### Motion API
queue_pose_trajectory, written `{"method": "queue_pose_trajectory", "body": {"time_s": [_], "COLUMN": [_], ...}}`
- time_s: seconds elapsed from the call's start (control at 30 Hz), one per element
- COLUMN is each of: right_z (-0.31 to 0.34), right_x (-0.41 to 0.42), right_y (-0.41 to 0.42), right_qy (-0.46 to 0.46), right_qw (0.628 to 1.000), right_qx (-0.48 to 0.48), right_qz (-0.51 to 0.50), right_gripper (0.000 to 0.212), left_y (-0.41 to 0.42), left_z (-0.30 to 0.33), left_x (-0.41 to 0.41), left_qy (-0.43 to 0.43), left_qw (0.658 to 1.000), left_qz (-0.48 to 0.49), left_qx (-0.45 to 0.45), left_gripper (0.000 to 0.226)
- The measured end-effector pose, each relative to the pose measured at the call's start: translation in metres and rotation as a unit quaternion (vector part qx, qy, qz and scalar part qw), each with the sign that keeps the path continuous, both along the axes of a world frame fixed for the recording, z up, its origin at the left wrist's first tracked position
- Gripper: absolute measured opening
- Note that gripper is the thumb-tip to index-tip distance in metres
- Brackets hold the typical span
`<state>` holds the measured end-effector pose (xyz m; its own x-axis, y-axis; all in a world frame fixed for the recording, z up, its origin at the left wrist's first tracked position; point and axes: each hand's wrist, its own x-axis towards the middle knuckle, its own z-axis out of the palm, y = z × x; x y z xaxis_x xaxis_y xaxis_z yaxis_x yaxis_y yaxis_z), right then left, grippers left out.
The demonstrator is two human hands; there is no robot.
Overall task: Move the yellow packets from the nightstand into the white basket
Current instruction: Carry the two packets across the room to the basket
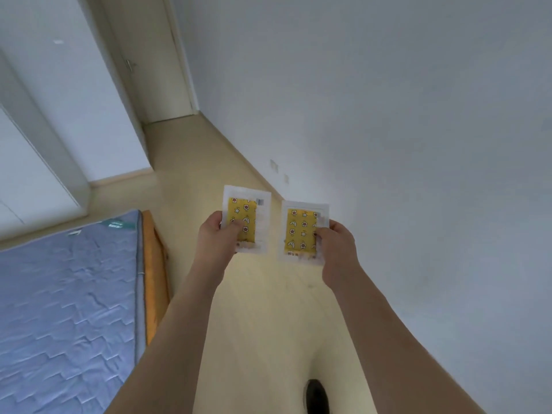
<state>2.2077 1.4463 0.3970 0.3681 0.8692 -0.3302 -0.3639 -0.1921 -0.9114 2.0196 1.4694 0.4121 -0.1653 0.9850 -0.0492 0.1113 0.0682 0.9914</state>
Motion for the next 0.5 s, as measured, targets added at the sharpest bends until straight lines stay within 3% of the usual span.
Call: {"method": "queue_pose_trajectory", "body": {"time_s": [0.33, 0.5], "right_z": [0.035, 0.038], "right_x": [0.014, -0.01], "right_y": [0.231, 0.316], "right_qy": [0.001, 0.002], "right_qw": [0.997, 0.994], "right_qx": [0.029, 0.015], "right_qz": [0.065, 0.111], "right_gripper": [0.027, 0.025], "left_y": [0.2, 0.267], "left_z": [0.053, 0.051], "left_x": [0.007, -0.019], "left_qy": [0.05, 0.046], "left_qw": [0.993, 0.991], "left_qz": [0.088, 0.122], "left_qx": [0.053, 0.037], "left_gripper": [0.012, 0.016]}}
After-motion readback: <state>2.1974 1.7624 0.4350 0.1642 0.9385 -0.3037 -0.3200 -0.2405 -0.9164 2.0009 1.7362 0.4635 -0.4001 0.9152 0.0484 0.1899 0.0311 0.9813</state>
